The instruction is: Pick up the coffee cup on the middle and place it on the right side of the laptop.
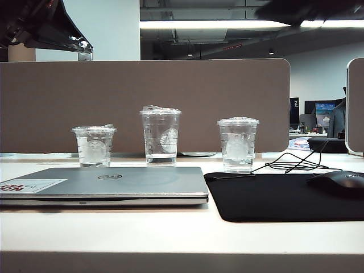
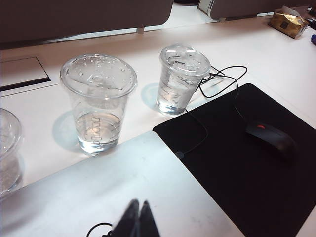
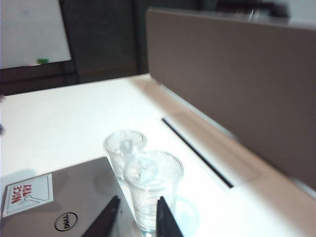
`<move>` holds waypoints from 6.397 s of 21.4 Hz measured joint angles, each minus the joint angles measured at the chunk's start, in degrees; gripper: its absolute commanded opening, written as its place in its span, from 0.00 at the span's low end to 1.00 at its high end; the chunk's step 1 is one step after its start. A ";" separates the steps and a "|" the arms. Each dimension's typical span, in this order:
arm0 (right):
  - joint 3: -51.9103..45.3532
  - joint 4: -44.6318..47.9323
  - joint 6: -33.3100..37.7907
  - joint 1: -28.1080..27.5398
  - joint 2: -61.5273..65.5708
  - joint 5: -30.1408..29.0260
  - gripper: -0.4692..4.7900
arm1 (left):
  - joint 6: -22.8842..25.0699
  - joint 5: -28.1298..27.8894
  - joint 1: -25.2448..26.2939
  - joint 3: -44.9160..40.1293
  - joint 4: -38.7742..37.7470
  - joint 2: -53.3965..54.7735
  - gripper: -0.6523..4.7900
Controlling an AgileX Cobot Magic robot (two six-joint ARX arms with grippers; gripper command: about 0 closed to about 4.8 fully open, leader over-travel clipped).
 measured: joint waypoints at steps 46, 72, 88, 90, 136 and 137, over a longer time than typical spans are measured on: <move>14.88 -11.37 -5.01 24.39 28.81 34.10 1.00 | 0.00 0.00 0.00 0.00 1.86 -0.04 0.11; 14.95 3.58 3.98 27.02 34.34 39.52 1.00 | 0.00 -0.02 0.02 0.00 1.79 -0.04 0.11; 15.58 6.91 6.99 27.08 36.35 39.78 1.00 | 0.00 0.00 0.00 0.00 1.81 -0.04 0.11; 16.15 6.91 7.32 27.10 37.11 39.78 1.00 | 0.00 0.00 0.02 0.00 1.81 -0.04 0.11; 16.13 13.75 7.56 28.06 39.12 41.00 1.00 | 0.00 0.00 0.02 0.00 1.81 -0.04 0.11; 16.13 13.75 7.56 28.09 39.15 41.05 1.00 | 0.00 0.00 0.02 0.00 1.81 -0.04 0.11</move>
